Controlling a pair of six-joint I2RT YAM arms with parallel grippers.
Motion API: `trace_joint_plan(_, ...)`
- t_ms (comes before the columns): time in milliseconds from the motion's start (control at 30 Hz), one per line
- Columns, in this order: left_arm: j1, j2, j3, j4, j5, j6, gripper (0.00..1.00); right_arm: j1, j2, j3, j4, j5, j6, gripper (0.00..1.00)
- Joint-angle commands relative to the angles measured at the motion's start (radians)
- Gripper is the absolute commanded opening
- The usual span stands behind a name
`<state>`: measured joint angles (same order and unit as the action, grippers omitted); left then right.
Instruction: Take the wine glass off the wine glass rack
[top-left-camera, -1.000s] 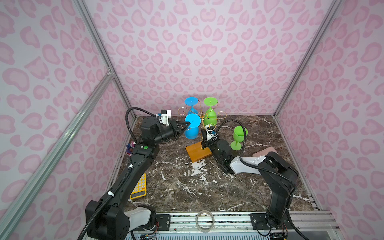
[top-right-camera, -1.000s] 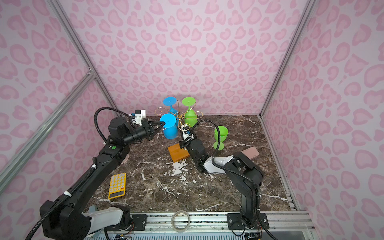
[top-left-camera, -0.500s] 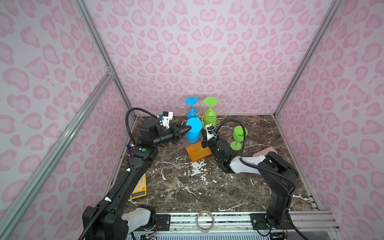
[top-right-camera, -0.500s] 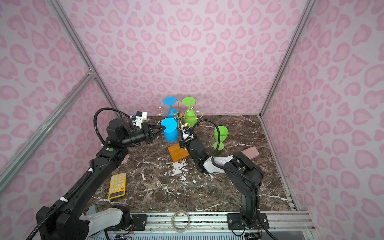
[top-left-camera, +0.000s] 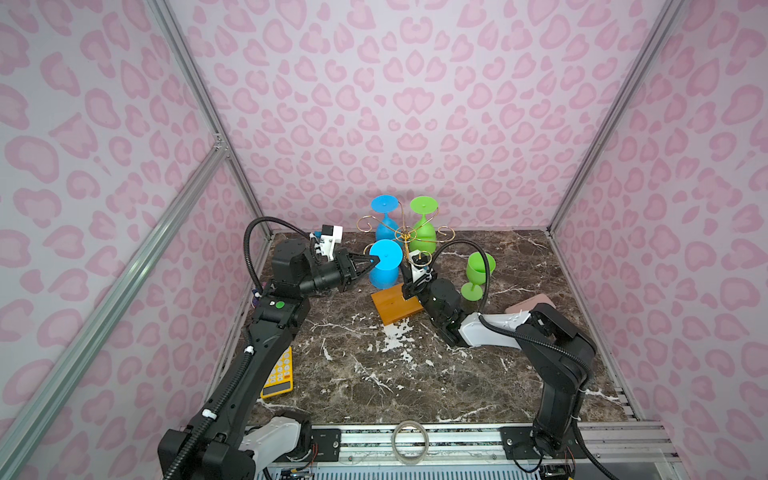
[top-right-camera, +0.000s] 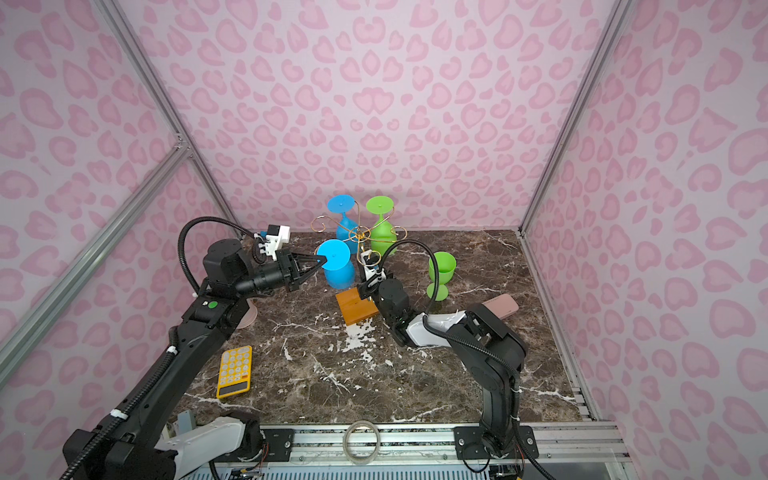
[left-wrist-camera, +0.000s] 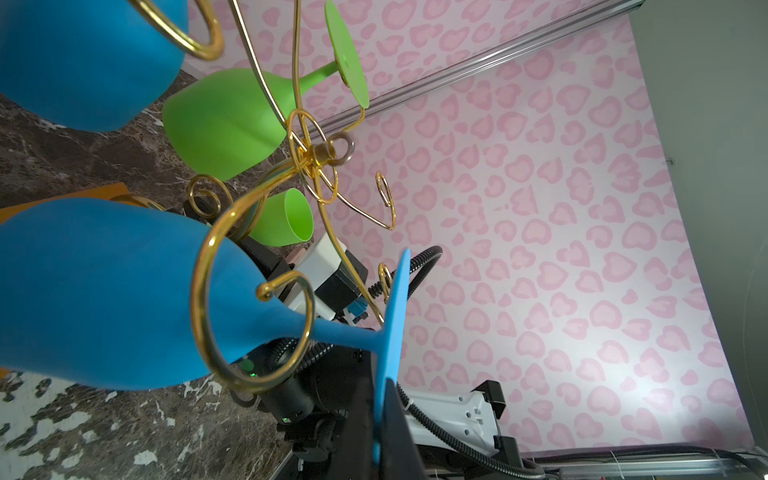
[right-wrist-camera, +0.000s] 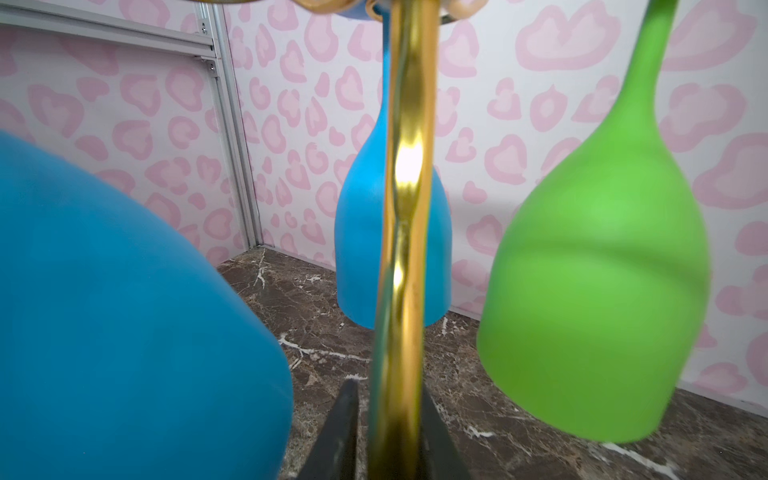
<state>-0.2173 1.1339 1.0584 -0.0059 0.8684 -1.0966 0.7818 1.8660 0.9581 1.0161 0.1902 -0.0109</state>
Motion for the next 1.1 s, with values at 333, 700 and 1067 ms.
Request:
trace_joint_plan(333,0.026,-0.036,-0.012,0.011,0.035,0.001,0.04,0.003,-0.019,-0.011,0.01,-0.005,0.0,0.39)
trace_joint_plan(700,0.031,-0.037,-0.006,0.021,0.038,-0.008,0.04,0.004,-0.034,-0.043,0.028,0.001,0.009,0.49)
trace_joint_plan(1067,0.035,-0.04,-0.014,0.04,0.059,-0.03,0.04,0.006,-0.087,-0.101,0.032,0.018,0.014,0.54)
